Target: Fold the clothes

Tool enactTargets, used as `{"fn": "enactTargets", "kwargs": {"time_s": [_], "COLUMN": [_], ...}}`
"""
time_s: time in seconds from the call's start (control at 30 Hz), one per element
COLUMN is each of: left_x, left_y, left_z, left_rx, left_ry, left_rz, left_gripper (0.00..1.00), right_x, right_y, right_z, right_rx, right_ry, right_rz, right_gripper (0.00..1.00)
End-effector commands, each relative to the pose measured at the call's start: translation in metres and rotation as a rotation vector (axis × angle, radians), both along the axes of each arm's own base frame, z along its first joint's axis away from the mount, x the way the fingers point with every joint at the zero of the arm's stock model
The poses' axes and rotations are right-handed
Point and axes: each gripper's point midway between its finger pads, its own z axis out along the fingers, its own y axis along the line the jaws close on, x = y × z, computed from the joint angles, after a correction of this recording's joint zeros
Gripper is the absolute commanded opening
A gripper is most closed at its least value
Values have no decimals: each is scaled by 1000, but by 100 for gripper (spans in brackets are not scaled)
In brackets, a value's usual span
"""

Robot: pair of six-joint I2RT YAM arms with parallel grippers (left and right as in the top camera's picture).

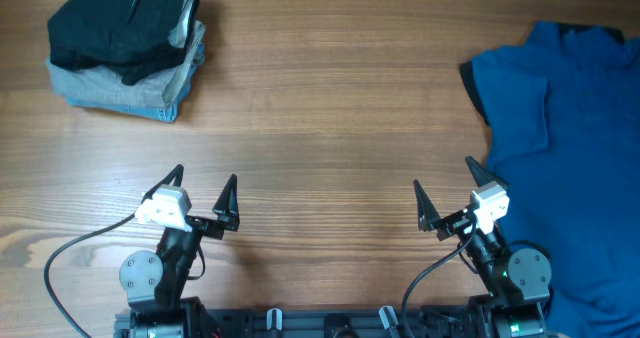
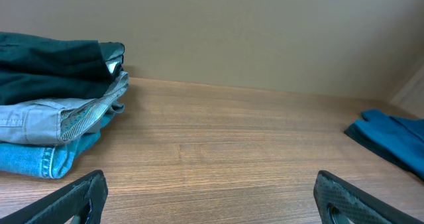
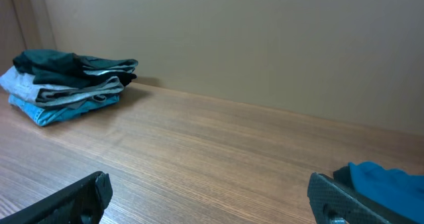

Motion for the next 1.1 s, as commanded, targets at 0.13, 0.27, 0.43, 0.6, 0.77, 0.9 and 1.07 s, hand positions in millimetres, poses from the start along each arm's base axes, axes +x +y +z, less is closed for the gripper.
{"fn": "enactTargets", "kwargs": {"time_s": [0.13,0.27,0.43,0.6,0.77,0.9,1.07], "left_x": [0,0,0,-2,-7,10,49], "left_y": [1,1,1,-2,24,32,37], "left_z": [0,5,0,36,97,107,99], "left_rx": [-6,-3,-5,10,7,2,-3], "left_ry": [3,-21,1,-143,-201,46,465], "left_rz": [6,6,6,-9,152,190,189], "left_gripper": [100,100,100,100,100,100,100], "right_x": [1,1,1,-3,-8,13,57], "right_y": [-2,-2,-2,3,-9,-11,18], "right_z": [0,0,1,9,61,73,85], "right_rx": [14,14,23,-49,10,86,131], "right_ry": [3,3,6,-39,-10,291,665], "right_rz": [-10,-10,-10,19,-44,-84,15], "right_gripper": [100,100,100,100,100,100,100]}}
